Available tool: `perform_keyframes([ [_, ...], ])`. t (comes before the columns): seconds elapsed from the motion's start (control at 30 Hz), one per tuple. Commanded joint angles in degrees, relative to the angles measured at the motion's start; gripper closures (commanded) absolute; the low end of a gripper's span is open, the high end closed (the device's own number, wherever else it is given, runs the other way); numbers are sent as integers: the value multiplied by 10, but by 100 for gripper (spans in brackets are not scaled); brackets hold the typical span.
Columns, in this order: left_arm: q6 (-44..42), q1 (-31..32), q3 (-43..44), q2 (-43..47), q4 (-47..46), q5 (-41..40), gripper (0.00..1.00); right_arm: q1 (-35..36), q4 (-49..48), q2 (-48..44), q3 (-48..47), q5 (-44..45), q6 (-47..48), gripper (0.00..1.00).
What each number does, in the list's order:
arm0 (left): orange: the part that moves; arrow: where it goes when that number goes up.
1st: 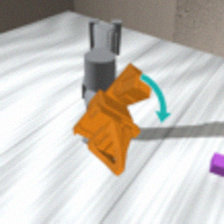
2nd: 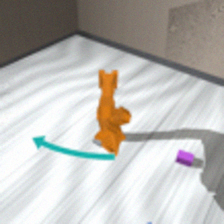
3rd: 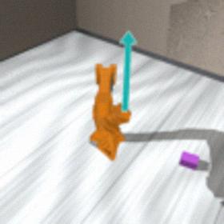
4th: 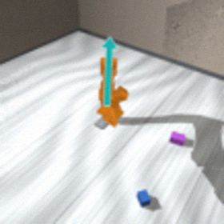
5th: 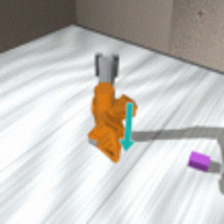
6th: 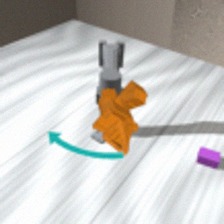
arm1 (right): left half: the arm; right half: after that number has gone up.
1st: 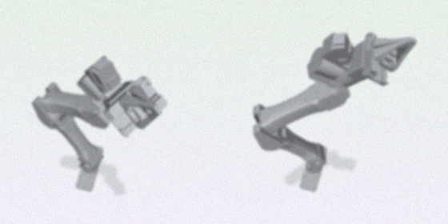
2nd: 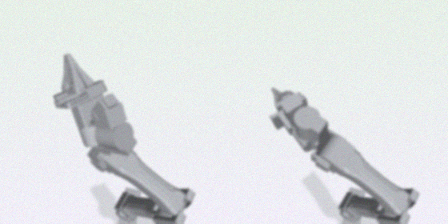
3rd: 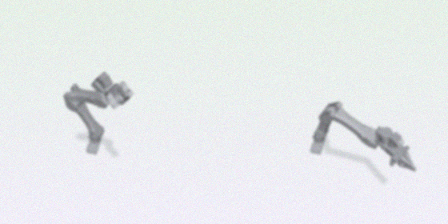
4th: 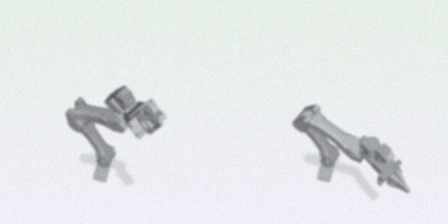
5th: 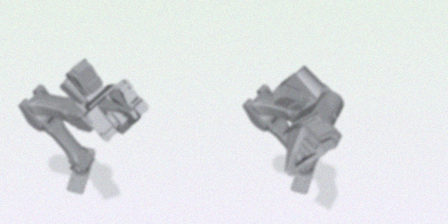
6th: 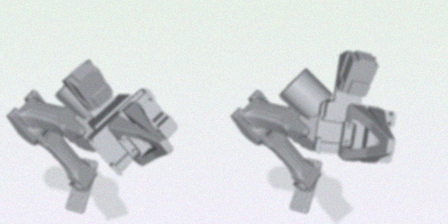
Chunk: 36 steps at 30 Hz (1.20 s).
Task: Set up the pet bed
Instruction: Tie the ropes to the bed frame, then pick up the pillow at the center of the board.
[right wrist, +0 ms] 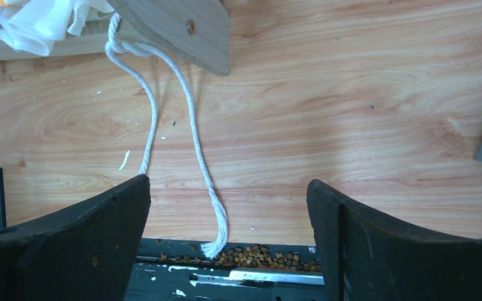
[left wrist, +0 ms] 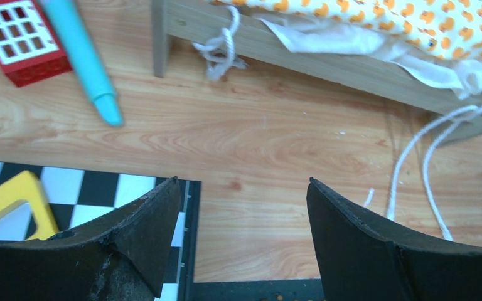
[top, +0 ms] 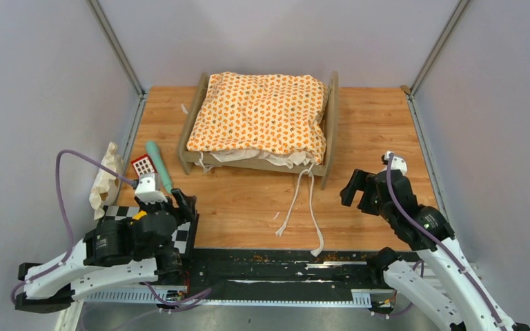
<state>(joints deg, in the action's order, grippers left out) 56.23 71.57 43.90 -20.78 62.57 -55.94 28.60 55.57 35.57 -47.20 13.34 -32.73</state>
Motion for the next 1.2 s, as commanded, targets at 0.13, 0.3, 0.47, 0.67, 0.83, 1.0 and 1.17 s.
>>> perform_keyframes([
  [0.13, -30, -24, 101, -184, 63, -138, 15, 2, 14, 43, -29, -18, 15, 5],
  [0.3, -295, -333, 166, -342, -102, 74, 6, 2, 2, 51, -38, -51, 40, 5],
  [0.47, -348, -498, 213, -371, -154, 109, 6, 2, 3, 57, -43, -82, 64, 5],
  [0.67, -419, -648, 271, -409, -166, 114, 5, 2, -22, 59, -27, -115, 86, 5],
  [0.83, -470, -762, 264, -459, -204, 146, 4, 2, -60, 49, 5, -177, 85, 5],
  [1.0, -523, -803, 215, -486, -317, 114, 2, 2, -80, 44, 24, -211, 82, 6],
  [1.17, -574, -833, 180, -524, -409, 119, 2, 2, -88, 46, 30, -228, 86, 6],
])
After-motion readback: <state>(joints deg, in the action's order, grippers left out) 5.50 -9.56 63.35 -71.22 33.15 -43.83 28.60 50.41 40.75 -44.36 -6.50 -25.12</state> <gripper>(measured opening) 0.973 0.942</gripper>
